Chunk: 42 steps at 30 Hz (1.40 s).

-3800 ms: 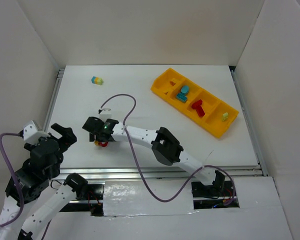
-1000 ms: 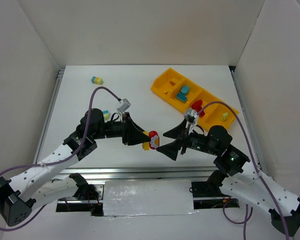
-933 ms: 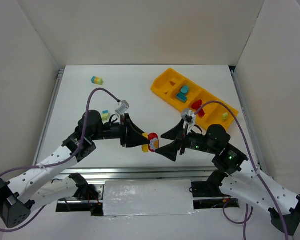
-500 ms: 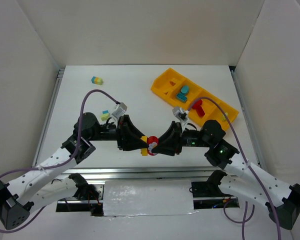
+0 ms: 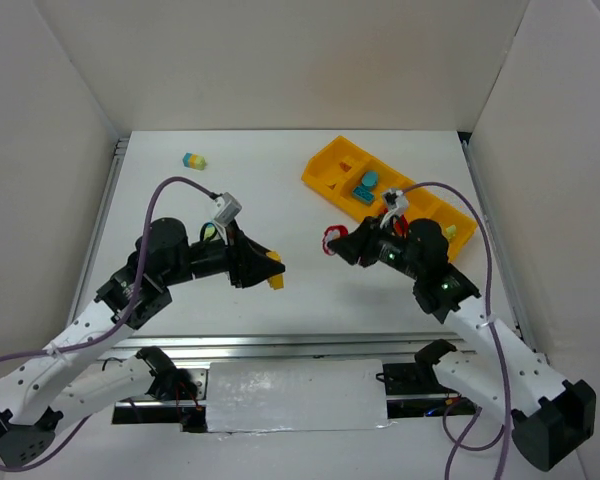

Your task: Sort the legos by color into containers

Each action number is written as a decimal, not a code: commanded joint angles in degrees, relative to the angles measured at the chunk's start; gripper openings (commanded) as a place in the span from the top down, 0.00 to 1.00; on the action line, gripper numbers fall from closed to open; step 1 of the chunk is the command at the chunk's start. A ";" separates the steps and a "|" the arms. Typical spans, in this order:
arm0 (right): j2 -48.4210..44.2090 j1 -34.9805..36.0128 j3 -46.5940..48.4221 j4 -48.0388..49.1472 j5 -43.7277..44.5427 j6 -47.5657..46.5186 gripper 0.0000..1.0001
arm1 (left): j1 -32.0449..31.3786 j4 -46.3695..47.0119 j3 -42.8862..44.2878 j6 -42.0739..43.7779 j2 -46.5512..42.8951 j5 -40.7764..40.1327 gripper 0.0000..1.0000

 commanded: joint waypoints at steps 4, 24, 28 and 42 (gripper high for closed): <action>20.93 -13.20 17.74 -25.07 40.16 7.66 1.00 | 0.22 -9.47 1.94 3.41 0.46 -8.94 1.00; 46.20 -23.42 44.66 -34.60 44.16 4.25 0.12 | 0.13 -11.32 -0.89 3.15 -0.07 -12.29 1.00; 27.35 -23.15 27.85 -19.25 3.62 -4.43 0.00 | 0.13 -7.81 -0.62 0.34 1.16 -8.88 1.00; -4.87 2.85 -3.41 19.71 -25.56 10.04 0.00 | -0.57 18.27 -4.22 -17.15 2.39 3.53 1.00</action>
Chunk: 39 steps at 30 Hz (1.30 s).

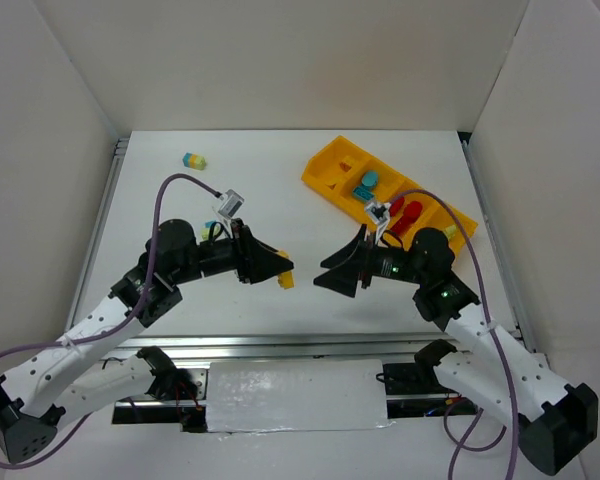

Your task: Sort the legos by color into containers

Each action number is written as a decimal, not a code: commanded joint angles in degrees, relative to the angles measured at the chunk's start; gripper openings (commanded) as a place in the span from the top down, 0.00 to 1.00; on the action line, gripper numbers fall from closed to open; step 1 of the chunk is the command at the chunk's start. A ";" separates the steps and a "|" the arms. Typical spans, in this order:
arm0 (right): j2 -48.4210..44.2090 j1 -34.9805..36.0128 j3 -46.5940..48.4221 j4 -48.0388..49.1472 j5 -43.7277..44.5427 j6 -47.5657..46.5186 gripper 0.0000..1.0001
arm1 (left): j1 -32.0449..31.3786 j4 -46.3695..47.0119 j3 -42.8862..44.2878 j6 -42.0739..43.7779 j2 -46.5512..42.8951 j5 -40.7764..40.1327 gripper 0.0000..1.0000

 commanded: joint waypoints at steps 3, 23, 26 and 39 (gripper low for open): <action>-4.65 6.91 -3.69 18.15 -2.02 7.80 0.00 | -0.93 15.82 -2.37 -7.98 0.91 6.62 1.00; 7.47 15.54 0.52 28.44 5.02 9.74 0.92 | -2.25 19.88 -3.07 -8.09 2.93 6.37 1.00; 8.27 15.63 0.61 28.19 6.24 8.78 1.00 | -2.25 16.55 -2.20 -6.25 3.02 1.72 0.74; 36.54 1.67 32.84 -16.00 42.20 -1.17 1.00 | -2.16 -30.48 19.08 -4.39 4.08 -55.60 0.01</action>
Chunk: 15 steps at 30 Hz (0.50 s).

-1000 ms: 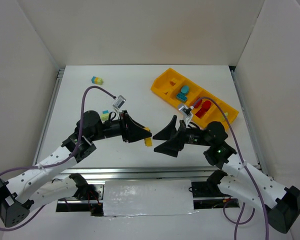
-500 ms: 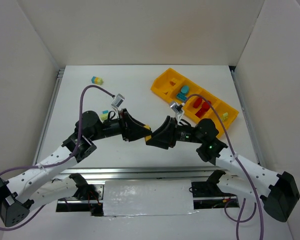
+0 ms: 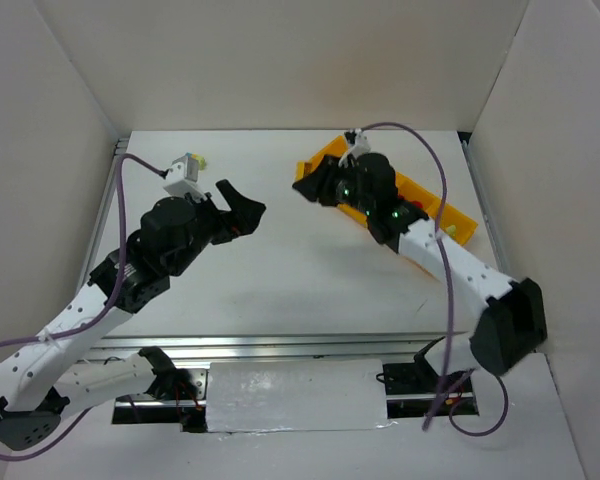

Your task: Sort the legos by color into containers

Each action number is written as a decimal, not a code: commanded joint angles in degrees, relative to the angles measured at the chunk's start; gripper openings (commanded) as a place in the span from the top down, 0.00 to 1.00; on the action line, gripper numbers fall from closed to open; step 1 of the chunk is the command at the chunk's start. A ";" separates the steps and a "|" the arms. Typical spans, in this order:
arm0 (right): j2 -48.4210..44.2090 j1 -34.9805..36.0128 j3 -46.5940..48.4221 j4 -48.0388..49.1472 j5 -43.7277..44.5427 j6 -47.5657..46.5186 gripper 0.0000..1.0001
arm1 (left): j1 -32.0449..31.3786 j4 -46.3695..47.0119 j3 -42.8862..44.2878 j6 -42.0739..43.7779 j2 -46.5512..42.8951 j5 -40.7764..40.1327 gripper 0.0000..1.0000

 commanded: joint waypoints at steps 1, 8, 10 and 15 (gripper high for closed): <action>13.35 -7.67 13.30 -13.84 11.83 1.24 1.00 | -0.02 -10.64 1.42 1.16 -2.00 -13.70 0.00; 38.08 -12.17 41.81 -26.23 20.71 -1.82 1.00 | 0.60 -14.95 -2.36 1.95 -5.52 -15.55 0.00; 43.61 -12.70 48.65 -28.96 22.04 -2.96 1.00 | 0.77 -16.35 -3.24 2.22 -6.05 -16.42 0.01; 52.50 -13.76 59.47 -33.36 24.68 -5.51 0.86 | 2.53 -18.81 -4.04 3.18 -4.03 -15.56 0.00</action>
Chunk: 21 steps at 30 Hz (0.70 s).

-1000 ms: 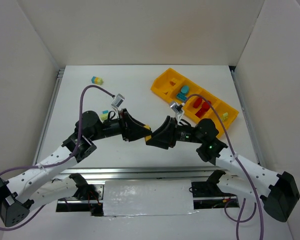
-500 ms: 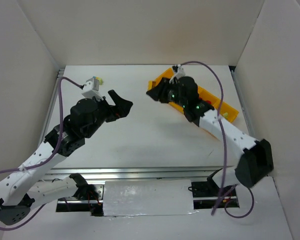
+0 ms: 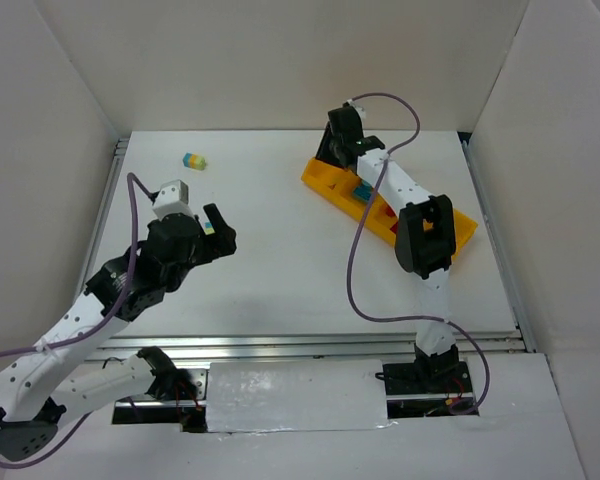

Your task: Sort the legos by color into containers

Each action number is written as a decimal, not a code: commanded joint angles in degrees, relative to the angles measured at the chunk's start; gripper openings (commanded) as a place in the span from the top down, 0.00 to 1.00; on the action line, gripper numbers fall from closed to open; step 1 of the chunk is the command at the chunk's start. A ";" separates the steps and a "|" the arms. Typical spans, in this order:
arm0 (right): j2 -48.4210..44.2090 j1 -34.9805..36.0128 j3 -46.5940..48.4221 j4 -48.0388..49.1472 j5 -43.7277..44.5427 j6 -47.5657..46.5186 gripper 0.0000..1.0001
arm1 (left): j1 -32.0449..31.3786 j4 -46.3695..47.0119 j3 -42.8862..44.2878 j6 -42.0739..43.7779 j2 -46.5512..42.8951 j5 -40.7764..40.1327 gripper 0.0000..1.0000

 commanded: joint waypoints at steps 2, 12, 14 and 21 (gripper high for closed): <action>3.80 -0.75 9.10 -6.39 4.23 -3.46 0.71 | 3.65 -2.14 0.47 2.24 3.15 1.68 0.00; 6.89 -2.78 21.85 -12.02 3.35 -5.05 0.00 | 16.30 -0.74 -1.29 1.81 7.54 7.40 0.00; 3.30 -2.34 18.46 -11.50 2.56 -4.96 0.00 | 17.45 0.31 -2.08 1.11 9.04 6.35 0.00; -19.80 3.36 -9.22 -5.27 -1.48 -7.86 0.00 | 24.65 5.85 -3.05 0.75 20.79 7.57 0.00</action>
